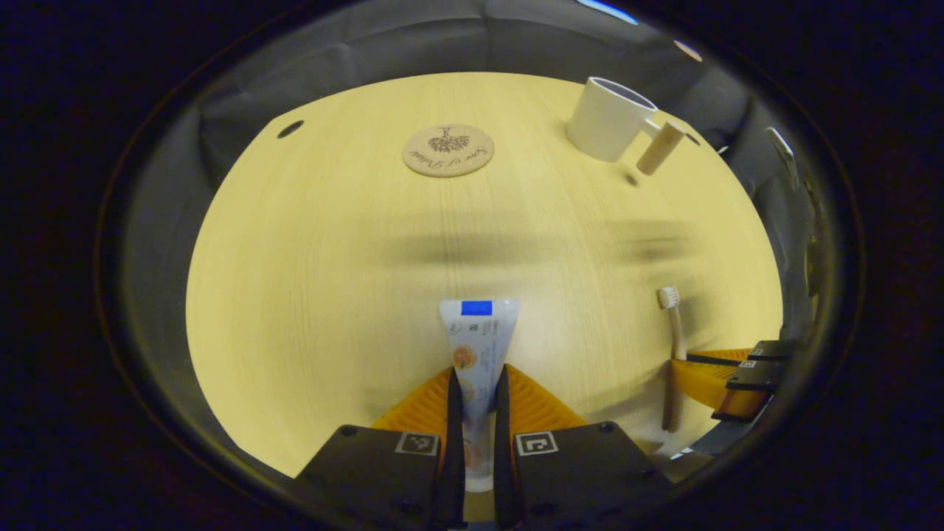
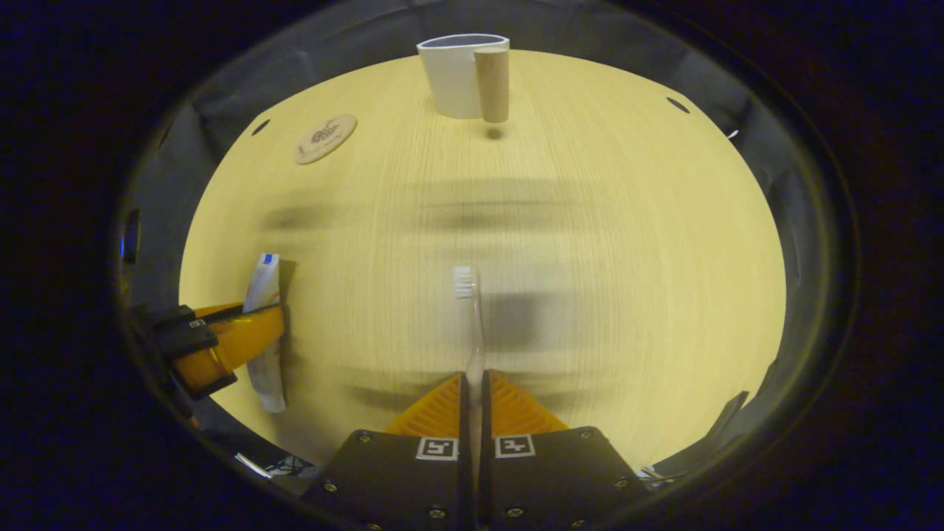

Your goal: Put the toothbrush and toothpaste on the desktop into the cup, then pick up the cup and place it on the coaster on the desktop.

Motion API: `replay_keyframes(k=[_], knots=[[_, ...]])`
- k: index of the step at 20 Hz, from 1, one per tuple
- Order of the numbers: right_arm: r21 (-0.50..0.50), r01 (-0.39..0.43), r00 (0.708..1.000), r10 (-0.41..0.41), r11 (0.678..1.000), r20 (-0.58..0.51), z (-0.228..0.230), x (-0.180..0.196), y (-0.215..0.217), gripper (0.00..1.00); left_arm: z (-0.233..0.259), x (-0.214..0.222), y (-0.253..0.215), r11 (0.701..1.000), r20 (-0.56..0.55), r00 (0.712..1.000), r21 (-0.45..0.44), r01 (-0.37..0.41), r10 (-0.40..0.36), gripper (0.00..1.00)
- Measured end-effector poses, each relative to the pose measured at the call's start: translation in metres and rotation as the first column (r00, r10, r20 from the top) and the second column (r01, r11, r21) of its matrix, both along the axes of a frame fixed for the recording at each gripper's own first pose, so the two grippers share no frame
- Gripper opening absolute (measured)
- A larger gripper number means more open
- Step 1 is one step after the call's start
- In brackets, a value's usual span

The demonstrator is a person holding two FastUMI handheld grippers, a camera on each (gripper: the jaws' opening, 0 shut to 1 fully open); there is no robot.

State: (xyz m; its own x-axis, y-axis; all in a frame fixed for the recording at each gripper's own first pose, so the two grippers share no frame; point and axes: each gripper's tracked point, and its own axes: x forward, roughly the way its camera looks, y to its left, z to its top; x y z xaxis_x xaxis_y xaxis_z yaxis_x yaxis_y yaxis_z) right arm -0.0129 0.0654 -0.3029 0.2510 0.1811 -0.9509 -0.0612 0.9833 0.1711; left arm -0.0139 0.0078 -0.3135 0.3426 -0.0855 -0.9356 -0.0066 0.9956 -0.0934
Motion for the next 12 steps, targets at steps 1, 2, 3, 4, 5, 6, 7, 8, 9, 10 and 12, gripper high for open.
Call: replay_keyframes(k=[1, 2, 3, 4, 5, 6, 7, 8, 9, 10, 12], knots=[[0.013, 0.003, 1.0, -0.003, 1.0, 0.017, 0.001, 0.001, 0.001, 0.04, 0.002, 0.001, 0.001, 1.0, 0.014, 1.0, -0.004, -0.009, 0.009, 0.23], [0.024, 0.005, 0.999, -0.005, 1.0, 0.032, 0.003, 0.001, 0.0, 0.04, 0.004, 0.0, 0.002, 1.0, 0.024, 1.0, -0.009, -0.017, 0.017, 0.23], [0.038, 0.012, 0.999, -0.014, 0.999, 0.044, 0.005, 0.002, -0.001, 0.04, 0.006, 0.0, 0.003, 1.0, 0.033, 0.999, -0.01, -0.024, 0.024, 0.24], [0.067, 0.02, 0.998, -0.024, 0.998, 0.061, 0.007, 0.003, 0.002, 0.04, 0.008, -0.001, 0.004, 0.999, 0.045, 0.998, -0.012, -0.032, 0.033, 0.24], [0.092, 0.03, 0.996, -0.038, 0.995, 0.079, 0.011, 0.005, 0.004, 0.04, 0.012, -0.001, 0.004, 0.999, 0.056, 0.998, -0.017, -0.039, 0.04, 0.24], [0.113, 0.036, 0.994, -0.047, 0.993, 0.099, 0.016, 0.003, 0.003, 0.04, 0.015, -0.001, 0.004, 0.999, 0.068, 0.997, -0.019, -0.045, 0.046, 0.29], [0.125, 0.039, 0.991, -0.054, 0.991, 0.12, 0.021, 0.004, 0.001, 0.04, 0.019, -0.001, 0.004, 0.999, 0.082, 0.995, -0.02, -0.049, 0.051, 0.24], [0.14, 0.04, 0.987, -0.061, 0.989, 0.146, 0.027, 0.006, 0.001, 0.04, 0.024, 0.0, 0.003, 0.998, 0.097, 0.994, -0.024, -0.052, 0.054, 0.24], [0.157, 0.043, 0.983, -0.07, 0.987, 0.171, 0.035, 0.009, 0.001, 0.04, 0.03, 0.002, 0.002, 0.998, 0.117, 0.991, -0.031, -0.055, 0.058, 0.24], [0.18, 0.045, 0.977, -0.081, 0.983, 0.196, 0.042, 0.012, 0.001, 0.04, 0.036, 0.005, 0.0, 0.998, 0.138, 0.989, -0.037, -0.056, 0.061, 0.24], [0.226, 0.051, 0.962, -0.108, 0.973, 0.251, 0.06, 0.022, 0.001, 0.04, 0.05, 0.011, -0.003, 0.997, 0.184, 0.981, -0.045, -0.057, 0.064, 0.23]])
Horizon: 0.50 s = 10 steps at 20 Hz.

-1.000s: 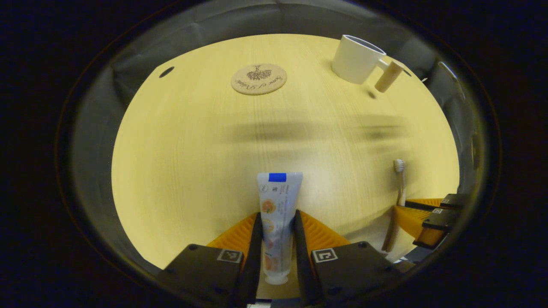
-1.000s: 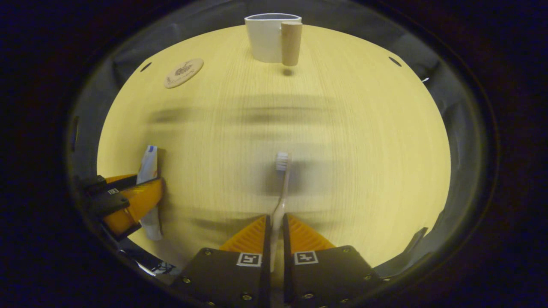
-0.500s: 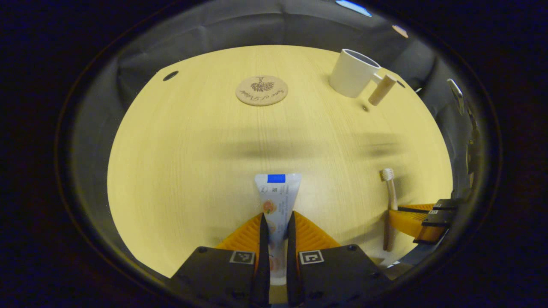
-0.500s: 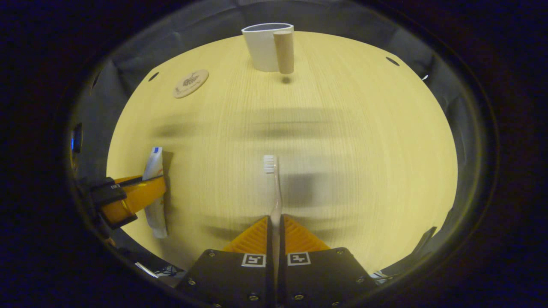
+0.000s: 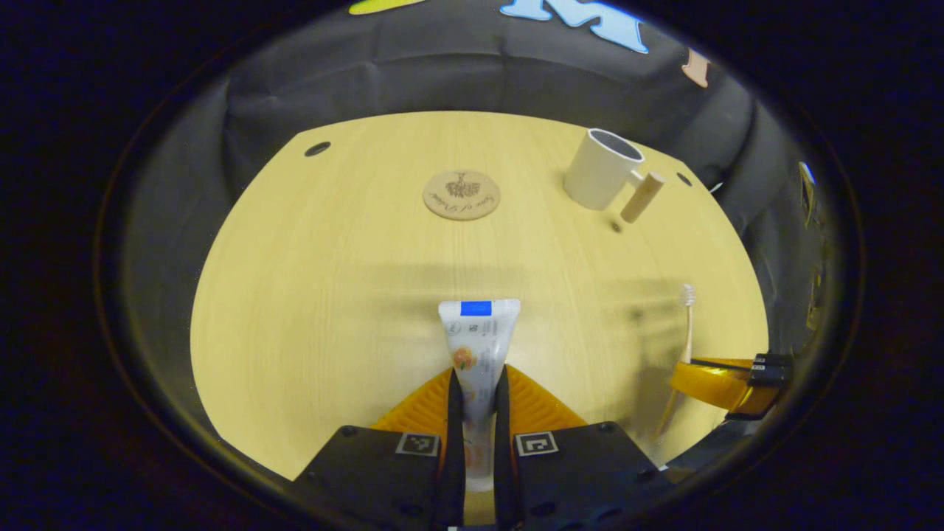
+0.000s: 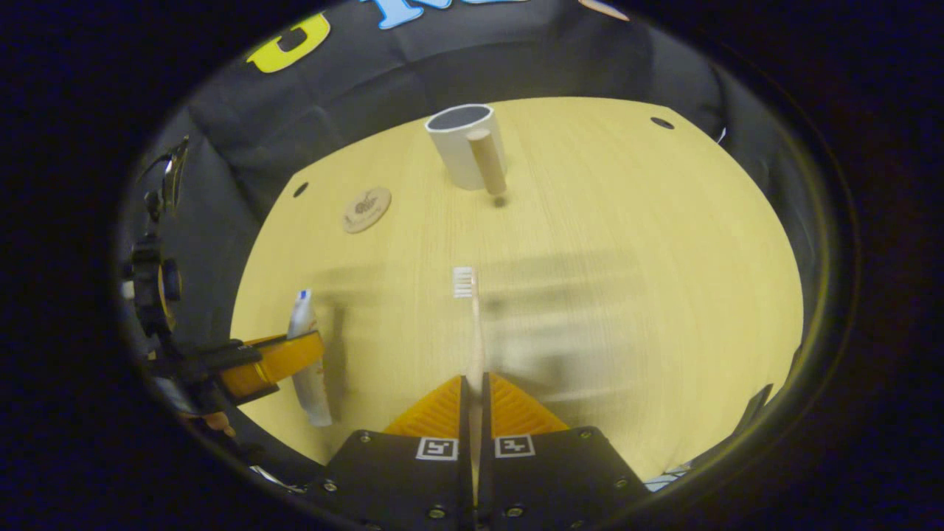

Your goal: Put the toothbrush and toothpaste on the desktop into the cup, then pick up the cup and place it on the coaster on the desktop.

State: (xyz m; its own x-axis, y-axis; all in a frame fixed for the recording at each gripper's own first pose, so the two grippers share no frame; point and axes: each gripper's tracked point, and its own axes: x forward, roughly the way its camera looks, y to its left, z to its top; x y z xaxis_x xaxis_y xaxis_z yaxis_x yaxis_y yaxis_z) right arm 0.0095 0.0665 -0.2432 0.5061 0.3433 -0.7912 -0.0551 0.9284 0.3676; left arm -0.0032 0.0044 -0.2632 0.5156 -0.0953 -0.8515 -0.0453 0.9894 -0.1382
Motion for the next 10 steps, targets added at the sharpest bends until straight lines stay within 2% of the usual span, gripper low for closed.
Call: replay_keyframes(k=[4, 5, 6, 8, 10], knots=[[0.072, 0.005, 0.988, -0.016, 0.997, 0.151, 0.047, 0.024, 0.0, 0.03, 0.03, 0.021, -0.009, 1.0, 0.107, 0.994, -0.02, -0.004, 0.006, 0.23], [0.087, 0.004, 0.981, -0.02, 0.996, 0.191, 0.058, 0.033, 0.0, 0.04, 0.039, 0.027, -0.012, 1.0, 0.136, 0.991, -0.03, -0.006, 0.01, 0.29], [0.101, 0.001, 0.972, -0.025, 0.995, 0.233, 0.07, 0.043, 0.002, 0.04, 0.047, 0.036, -0.014, 0.999, 0.169, 0.985, -0.039, -0.011, 0.017, 0.23], [0.106, -0.001, 0.951, -0.032, 0.994, 0.308, 0.091, 0.063, 0.0, 0.04, 0.065, 0.05, -0.016, 0.999, 0.229, 0.973, -0.046, -0.018, 0.028, 0.23], [0.116, 0.0, 0.931, -0.043, 0.993, 0.362, 0.111, 0.081, -0.002, 0.03, 0.083, 0.064, -0.016, 0.998, 0.288, 0.957, -0.049, -0.027, 0.04, 0.29]])
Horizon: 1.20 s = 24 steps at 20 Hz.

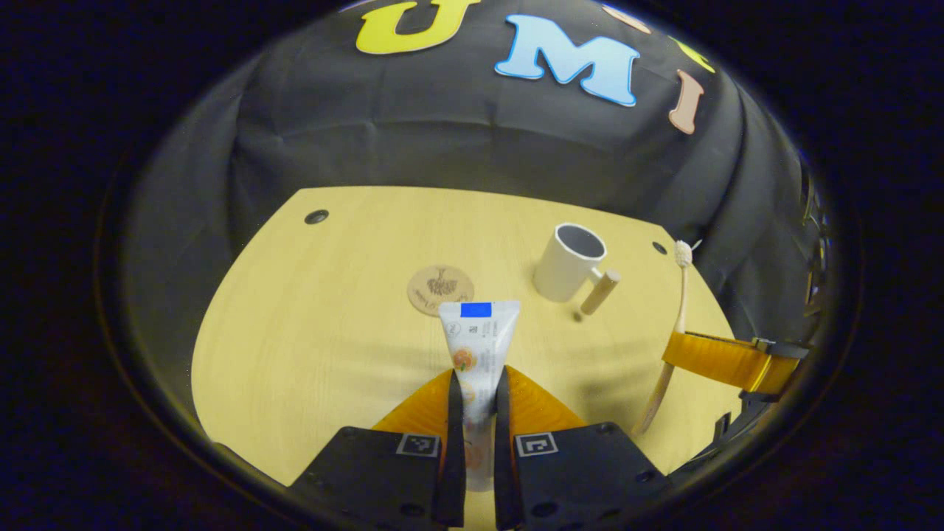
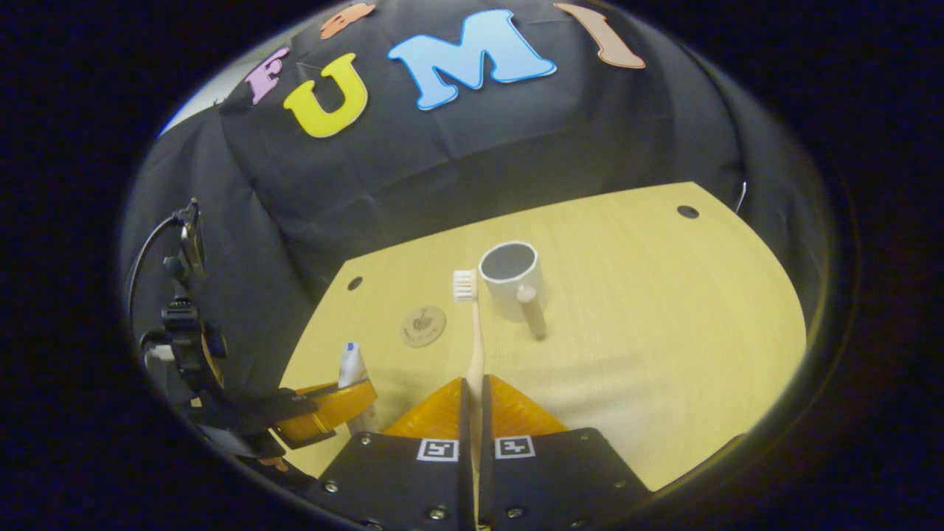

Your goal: Put the toothbrush and toothpaste on the desktop into the cup, then pick up the cup and place it on the coaster on the desktop.

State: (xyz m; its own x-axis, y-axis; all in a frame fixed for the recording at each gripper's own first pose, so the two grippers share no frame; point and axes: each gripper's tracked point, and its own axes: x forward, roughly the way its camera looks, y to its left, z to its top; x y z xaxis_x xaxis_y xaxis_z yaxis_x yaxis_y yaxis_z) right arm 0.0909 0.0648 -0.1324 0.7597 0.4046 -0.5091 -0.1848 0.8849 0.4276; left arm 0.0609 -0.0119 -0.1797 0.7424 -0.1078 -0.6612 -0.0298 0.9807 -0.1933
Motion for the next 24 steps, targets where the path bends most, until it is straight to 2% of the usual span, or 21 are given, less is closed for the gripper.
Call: replay_keyframes(k=[1, 2, 3, 4, 5, 6, 9, 14, 17, 18, 19, 20, 22, 23, 24], knots=[[0.007, 0.004, 1.0, -0.004, 1.0, 0.022, 0.009, 0.008, -0.001, 0.04, 0.01, 0.005, 0.001, 1.0, 0.03, 1.0, -0.004, -0.007, 0.007, 0.23], [0.012, 0.01, 0.999, -0.01, 1.0, 0.047, 0.015, 0.018, 0.0, 0.04, 0.021, 0.013, 0.0, 1.0, 0.059, 0.998, -0.009, -0.012, 0.013, 0.28], [0.017, 0.011, 0.998, -0.012, 1.0, 0.069, 0.021, 0.027, 0.001, 0.03, 0.03, 0.019, 0.001, 1.0, 0.086, 0.996, -0.011, -0.018, 0.019, 0.23], [0.018, 0.014, 0.996, -0.015, 1.0, 0.087, 0.026, 0.033, 0.0, 0.03, 0.037, 0.025, 0.002, 1.0, 0.113, 0.993, -0.009, -0.024, 0.025, 0.23], [0.019, 0.019, 0.994, -0.021, 1.0, 0.107, 0.032, 0.043, -0.001, 0.03, 0.045, 0.031, 0.004, 1.0, 0.14, 0.99, -0.002, -0.03, 0.03, 0.28], [0.019, 0.023, 0.991, -0.026, 1.0, 0.128, 0.037, 0.05, -0.003, 0.03, 0.049, 0.038, 0.005, 0.999, 0.163, 0.986, 0.007, -0.032, 0.03, 0.23], [0.012, 0.036, 0.979, -0.037, 0.999, 0.199, 0.052, 0.077, -0.005, 0.03, 0.063, 0.05, 0.008, 0.999, 0.215, 0.976, 0.012, -0.036, 0.033, 0.23], [-0.002, 0.076, 0.942, -0.071, 0.997, 0.328, 0.072, 0.128, -0.008, 0.03, 0.077, 0.059, 0.006, 0.999, 0.266, 0.963, -0.015, -0.038, 0.04, 0.23], [-0.02, 0.109, 0.909, -0.091, 0.994, 0.406, 0.082, 0.161, -0.01, 0.03, 0.08, 0.058, 0.007, 0.998, 0.279, 0.959, -0.028, -0.048, 0.054, 0.23], [-0.037, 0.124, 0.899, -0.097, 0.992, 0.426, 0.081, 0.171, -0.011, 0.03, 0.08, 0.057, 0.006, 0.998, 0.278, 0.959, -0.034, -0.046, 0.054, 0.28], [-0.051, 0.128, 0.892, -0.092, 0.991, 0.443, 0.079, 0.181, -0.01, 0.03, 0.079, 0.056, 0.007, 0.998, 0.275, 0.96, -0.037, -0.052, 0.06, 0.28], [-0.069, 0.131, 0.892, -0.087, 0.989, 0.444, 0.073, 0.188, -0.008, 0.03, 0.079, 0.057, 0.008, 0.998, 0.27, 0.961, -0.041, -0.054, 0.063, 0.28], [-0.091, 0.127, 0.896, -0.075, 0.988, 0.437, 0.059, 0.2, -0.004, 0.03, 0.076, 0.055, 0.011, 0.996, 0.264, 0.961, -0.049, -0.07, 0.08, 0.18], [-0.102, 0.126, 0.901, -0.071, 0.987, 0.429, 0.051, 0.206, -0.002, 0.03, 0.077, 0.055, 0.013, 0.996, 0.262, 0.961, -0.051, -0.077, 0.088, 0.23], [-0.119, 0.123, 0.907, -0.063, 0.985, 0.416, 0.042, 0.207, -0.001, 0.03, 0.075, 0.055, 0.016, 0.995, 0.261, 0.96, -0.049, -0.087, 0.096, 0.23]])
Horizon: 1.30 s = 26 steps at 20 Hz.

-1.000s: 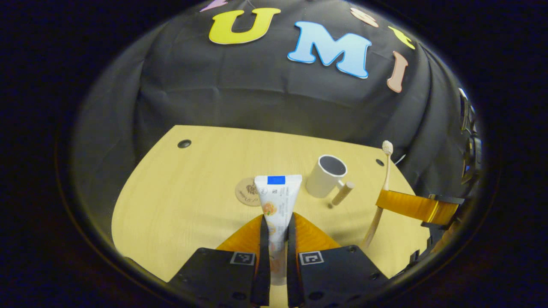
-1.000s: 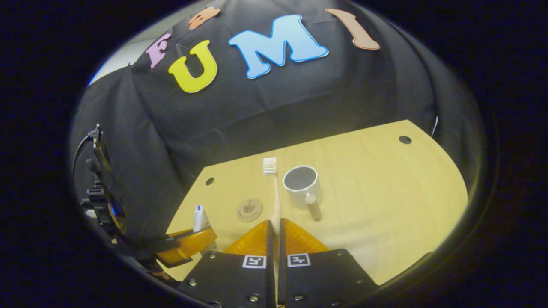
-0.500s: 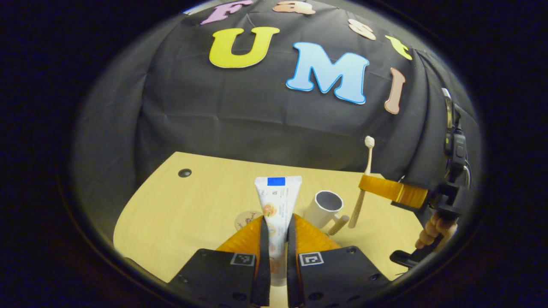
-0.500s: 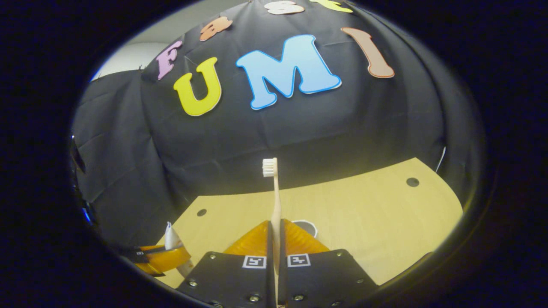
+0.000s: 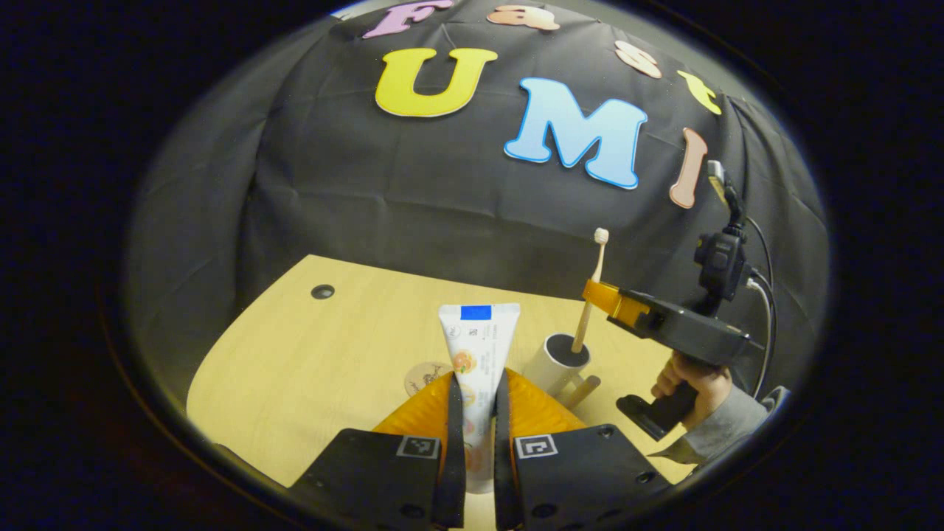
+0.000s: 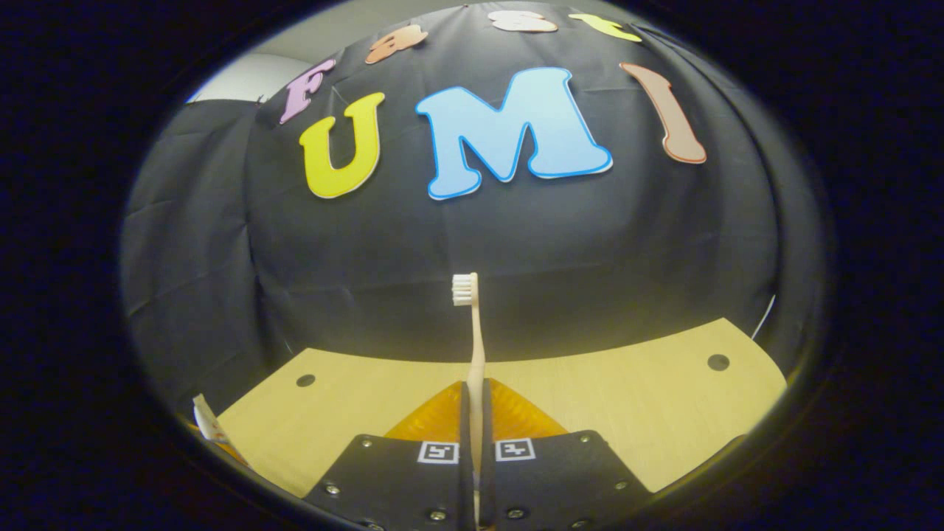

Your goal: Put the toothbrush and toothpaste on the desktop into the cup, then pick up the cup and place it on the coaster on the desktop.

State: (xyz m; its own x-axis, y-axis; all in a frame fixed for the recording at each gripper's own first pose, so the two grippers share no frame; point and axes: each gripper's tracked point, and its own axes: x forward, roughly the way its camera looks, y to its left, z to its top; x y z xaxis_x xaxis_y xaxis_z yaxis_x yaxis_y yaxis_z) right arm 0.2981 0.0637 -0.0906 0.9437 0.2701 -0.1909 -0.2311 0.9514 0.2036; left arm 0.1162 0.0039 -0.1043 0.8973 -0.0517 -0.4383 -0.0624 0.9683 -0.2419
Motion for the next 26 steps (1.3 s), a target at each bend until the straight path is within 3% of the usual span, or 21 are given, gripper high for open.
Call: replay_keyframes(k=[10, 12, 13, 14, 15, 16, 18, 21, 22, 23, 26], knots=[[-0.067, -0.038, 0.992, 0.03, 0.997, -0.119, -0.04, -0.008, 0.003, 0.08, -0.001, 0.001, -0.001, 1.0, 0.003, 1.0, -0.006, 0.001, -0.001, 0.23], [-0.059, -0.048, 0.99, 0.04, 0.997, -0.138, -0.04, -0.011, 0.001, 0.25, 0.0, 0.0, -0.006, 1.0, 0.01, 1.0, -0.008, 0.006, -0.006, 0.23], [-0.057, -0.052, 0.989, 0.043, 0.997, -0.14, -0.039, -0.013, -0.001, 0.21, 0.002, 0.0, -0.008, 1.0, 0.014, 1.0, -0.013, 0.009, -0.009, 0.23], [-0.053, -0.056, 0.988, 0.048, 0.997, -0.15, -0.04, -0.018, 0.0, 0.3, 0.003, 0.002, -0.01, 1.0, 0.018, 1.0, -0.017, 0.013, -0.012, 0.23], [-0.05, -0.067, 0.985, 0.058, 0.997, -0.162, -0.041, -0.023, 0.0, 0.43, 0.003, 0.004, -0.013, 1.0, 0.023, 1.0, -0.021, 0.015, -0.014, 0.23], [-0.06, -0.057, 0.985, 0.046, 0.997, -0.166, -0.041, -0.028, -0.004, 0.63, 0.005, 0.007, -0.014, 1.0, 0.03, 0.999, -0.025, 0.016, -0.015, 0.23], [-0.074, -0.05, 0.987, 0.037, 0.996, -0.157, -0.039, -0.034, -0.012, 0.87, 0.008, 0.011, -0.018, 0.999, 0.051, 0.999, -0.031, 0.018, -0.016, 0.23], [-0.061, -0.053, 0.991, 0.045, 0.997, -0.128, -0.024, -0.049, -0.024, 0.88, 0.015, 0.027, -0.026, 0.999, 0.103, 0.994, -0.046, 0.029, -0.024, 0.23], [-0.051, -0.052, 0.993, 0.046, 0.997, -0.111, -0.015, -0.054, -0.03, 0.82, 0.018, 0.034, -0.03, 0.998, 0.126, 0.992, -0.054, 0.035, -0.028, 0.23], [-0.042, -0.044, 0.995, 0.04, 0.998, -0.092, -0.006, -0.062, -0.039, 0.88, 0.02, 0.043, -0.035, 0.997, 0.151, 0.988, -0.063, 0.041, -0.031, 0.23], [-0.016, -0.014, 0.998, 0.013, 1.0, -0.056, 0.016, -0.083, -0.068, 0.88, 0.026, 0.069, -0.047, 0.992, 0.224, 0.974, -0.114, 0.061, -0.034, 0.23]])
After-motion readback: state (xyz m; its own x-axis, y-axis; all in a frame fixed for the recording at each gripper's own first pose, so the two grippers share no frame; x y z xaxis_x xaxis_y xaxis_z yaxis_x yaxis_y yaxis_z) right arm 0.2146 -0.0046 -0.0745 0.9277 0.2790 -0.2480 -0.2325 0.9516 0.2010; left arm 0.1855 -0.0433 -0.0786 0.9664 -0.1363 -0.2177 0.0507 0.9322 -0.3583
